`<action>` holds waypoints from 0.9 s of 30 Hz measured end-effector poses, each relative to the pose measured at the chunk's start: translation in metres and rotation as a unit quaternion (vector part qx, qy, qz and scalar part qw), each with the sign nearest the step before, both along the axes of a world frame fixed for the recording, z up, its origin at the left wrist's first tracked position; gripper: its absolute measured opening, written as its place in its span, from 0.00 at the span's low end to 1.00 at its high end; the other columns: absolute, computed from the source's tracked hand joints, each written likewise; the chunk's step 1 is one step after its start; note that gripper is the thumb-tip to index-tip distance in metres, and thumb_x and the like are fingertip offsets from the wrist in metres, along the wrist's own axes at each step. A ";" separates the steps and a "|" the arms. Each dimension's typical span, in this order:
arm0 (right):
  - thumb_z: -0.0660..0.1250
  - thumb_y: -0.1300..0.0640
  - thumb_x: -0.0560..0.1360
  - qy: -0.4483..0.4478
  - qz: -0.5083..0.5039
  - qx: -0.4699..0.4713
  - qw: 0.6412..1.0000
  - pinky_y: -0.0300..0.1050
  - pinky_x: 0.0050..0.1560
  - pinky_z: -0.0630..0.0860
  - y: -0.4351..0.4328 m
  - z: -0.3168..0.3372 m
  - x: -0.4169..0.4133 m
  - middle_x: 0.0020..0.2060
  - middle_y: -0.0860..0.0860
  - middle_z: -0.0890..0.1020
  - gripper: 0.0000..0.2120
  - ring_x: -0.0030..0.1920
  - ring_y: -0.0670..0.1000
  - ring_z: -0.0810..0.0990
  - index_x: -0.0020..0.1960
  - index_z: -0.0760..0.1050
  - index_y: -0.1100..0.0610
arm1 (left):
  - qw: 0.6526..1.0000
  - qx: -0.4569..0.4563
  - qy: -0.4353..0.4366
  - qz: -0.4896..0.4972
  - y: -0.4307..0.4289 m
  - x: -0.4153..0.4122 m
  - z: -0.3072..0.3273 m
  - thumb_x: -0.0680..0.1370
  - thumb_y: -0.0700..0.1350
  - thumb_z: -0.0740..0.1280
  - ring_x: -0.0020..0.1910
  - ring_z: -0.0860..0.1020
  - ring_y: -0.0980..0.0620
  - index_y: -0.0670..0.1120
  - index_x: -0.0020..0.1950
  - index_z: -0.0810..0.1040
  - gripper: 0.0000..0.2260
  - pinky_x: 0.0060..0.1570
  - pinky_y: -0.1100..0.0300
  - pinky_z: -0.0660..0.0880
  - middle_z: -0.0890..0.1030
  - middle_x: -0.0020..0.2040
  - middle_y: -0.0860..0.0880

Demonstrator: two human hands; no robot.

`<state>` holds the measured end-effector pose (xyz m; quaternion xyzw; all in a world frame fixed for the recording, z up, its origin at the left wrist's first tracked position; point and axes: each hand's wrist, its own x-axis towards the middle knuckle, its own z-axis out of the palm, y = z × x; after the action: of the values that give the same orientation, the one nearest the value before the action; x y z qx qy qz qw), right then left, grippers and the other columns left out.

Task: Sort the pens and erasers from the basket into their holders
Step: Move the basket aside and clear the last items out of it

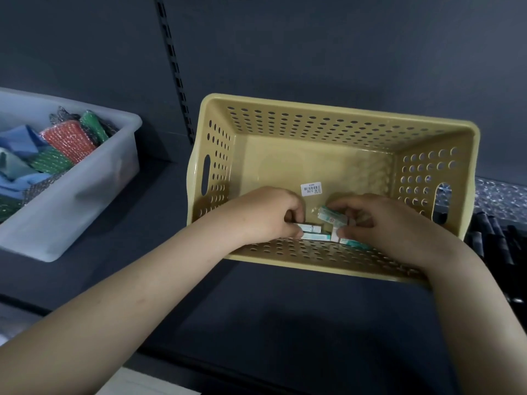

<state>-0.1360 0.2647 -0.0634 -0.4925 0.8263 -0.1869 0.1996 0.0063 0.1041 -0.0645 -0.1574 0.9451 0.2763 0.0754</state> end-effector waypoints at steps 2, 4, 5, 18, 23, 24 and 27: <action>0.72 0.55 0.74 0.000 0.000 0.001 1.000 0.34 0.47 0.69 0.000 0.001 -0.001 0.47 0.44 0.76 0.20 0.47 0.43 0.76 0.64 0.75 0.44 | 1.000 0.013 -0.007 0.006 -0.001 0.001 0.000 0.76 0.51 0.70 0.51 0.76 0.54 0.52 0.55 0.79 0.09 0.53 0.57 0.74 0.79 0.53 0.55; 0.72 0.55 0.74 0.001 -0.001 0.001 1.000 0.37 0.49 0.70 -0.001 0.001 -0.002 0.47 0.44 0.76 0.20 0.48 0.43 0.75 0.64 0.75 0.44 | 1.000 0.022 -0.012 0.002 -0.001 0.000 -0.001 0.76 0.52 0.70 0.51 0.76 0.54 0.52 0.54 0.78 0.09 0.53 0.55 0.75 0.78 0.53 0.55; 0.72 0.55 0.74 0.002 -0.001 -0.001 1.000 0.35 0.48 0.70 -0.001 0.001 -0.003 0.47 0.44 0.75 0.20 0.48 0.42 0.75 0.64 0.75 0.44 | 1.000 0.023 -0.013 0.001 -0.002 -0.001 -0.001 0.76 0.52 0.70 0.51 0.76 0.54 0.52 0.54 0.77 0.09 0.53 0.55 0.75 0.78 0.53 0.55; 0.71 0.53 0.74 0.010 -0.007 0.004 1.000 0.31 0.46 0.67 -0.003 0.001 -0.008 0.48 0.48 0.78 0.19 0.49 0.47 0.76 0.65 0.75 0.46 | 0.999 0.015 -0.024 0.022 -0.002 -0.014 -0.006 0.75 0.56 0.69 0.47 0.75 0.51 0.50 0.61 0.77 0.18 0.39 0.60 0.68 0.77 0.50 0.52; 0.69 0.53 0.76 0.015 0.001 0.019 1.000 0.42 0.52 0.71 -0.008 0.004 -0.009 0.52 0.50 0.78 0.18 0.52 0.48 0.76 0.66 0.73 0.45 | 0.998 0.057 -0.027 0.031 -0.013 -0.012 0.001 0.76 0.54 0.68 0.51 0.76 0.50 0.47 0.61 0.78 0.17 0.49 0.58 0.72 0.79 0.54 0.50; 0.68 0.53 0.76 0.016 0.004 0.023 1.000 0.44 0.54 0.71 -0.009 0.005 -0.010 0.53 0.50 0.78 0.18 0.52 0.48 0.76 0.66 0.73 0.46 | 0.997 0.061 -0.027 0.034 -0.015 -0.012 0.002 0.77 0.54 0.68 0.51 0.76 0.51 0.47 0.61 0.79 0.16 0.48 0.59 0.72 0.79 0.54 0.50; 0.68 0.52 0.77 0.024 0.008 0.036 0.999 0.45 0.55 0.72 -0.014 0.008 -0.013 0.53 0.51 0.78 0.19 0.53 0.49 0.76 0.67 0.73 0.47 | 0.996 0.068 -0.032 0.041 -0.024 -0.012 0.006 0.76 0.54 0.69 0.43 0.76 0.51 0.48 0.57 0.80 0.14 0.38 0.60 0.69 0.79 0.47 0.50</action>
<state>-0.1490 0.2508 -0.0549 -0.4958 0.8331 -0.1432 0.1990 -0.0055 0.0804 -0.0587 -0.1995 0.9140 0.3376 0.1044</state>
